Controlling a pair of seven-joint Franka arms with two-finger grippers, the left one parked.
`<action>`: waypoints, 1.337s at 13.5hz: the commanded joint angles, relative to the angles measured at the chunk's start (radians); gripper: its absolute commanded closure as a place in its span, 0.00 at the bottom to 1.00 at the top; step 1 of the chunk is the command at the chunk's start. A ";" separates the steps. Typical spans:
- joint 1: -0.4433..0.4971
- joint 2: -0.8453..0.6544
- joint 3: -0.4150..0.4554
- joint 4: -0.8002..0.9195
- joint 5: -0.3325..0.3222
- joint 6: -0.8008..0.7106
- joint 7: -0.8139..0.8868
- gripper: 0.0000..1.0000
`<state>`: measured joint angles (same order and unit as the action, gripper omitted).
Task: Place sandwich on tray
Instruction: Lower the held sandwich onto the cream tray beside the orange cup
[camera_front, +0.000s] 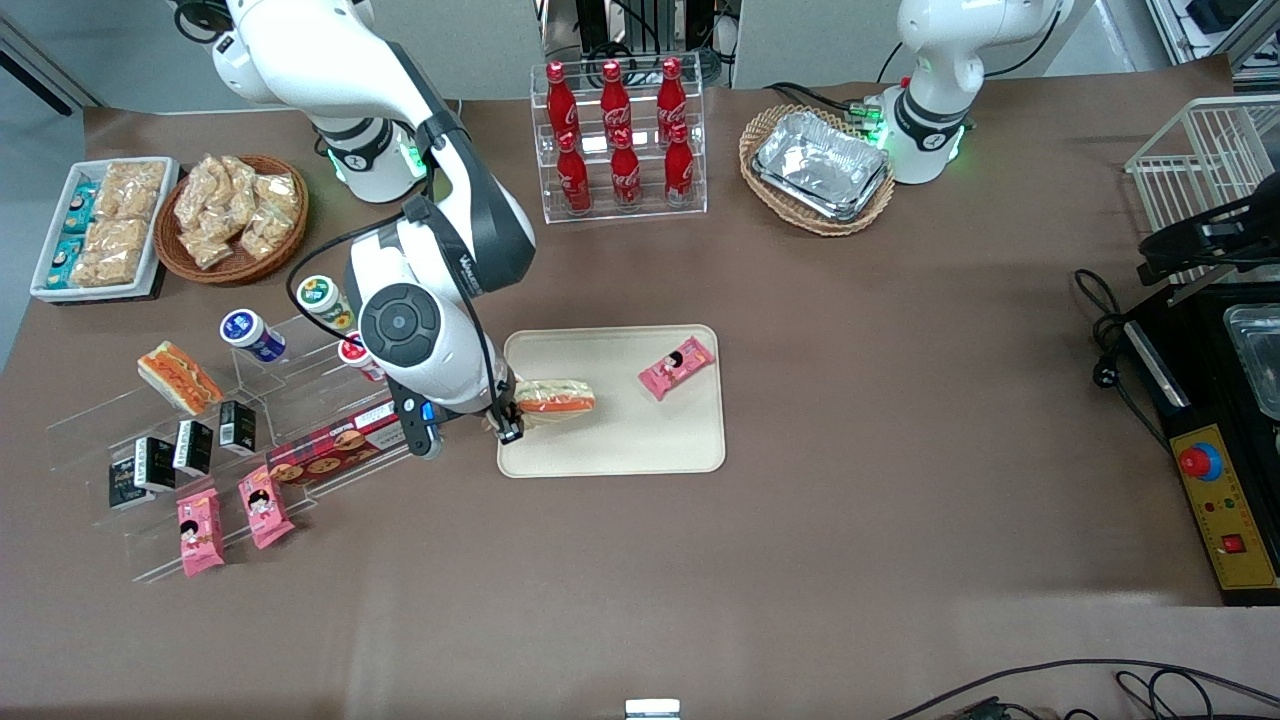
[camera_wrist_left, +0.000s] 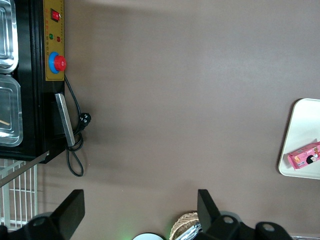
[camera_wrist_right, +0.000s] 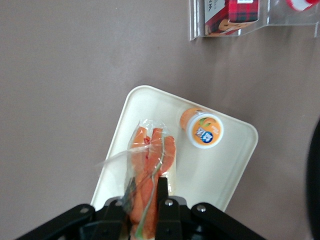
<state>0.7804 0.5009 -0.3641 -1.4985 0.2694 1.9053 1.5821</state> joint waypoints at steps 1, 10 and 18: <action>0.020 0.027 -0.007 -0.008 0.034 0.063 0.045 1.00; 0.068 0.093 -0.007 -0.008 0.042 0.136 0.156 1.00; 0.135 0.162 -0.007 -0.043 0.042 0.230 0.194 1.00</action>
<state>0.8928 0.6464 -0.3587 -1.5259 0.2885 2.0955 1.7573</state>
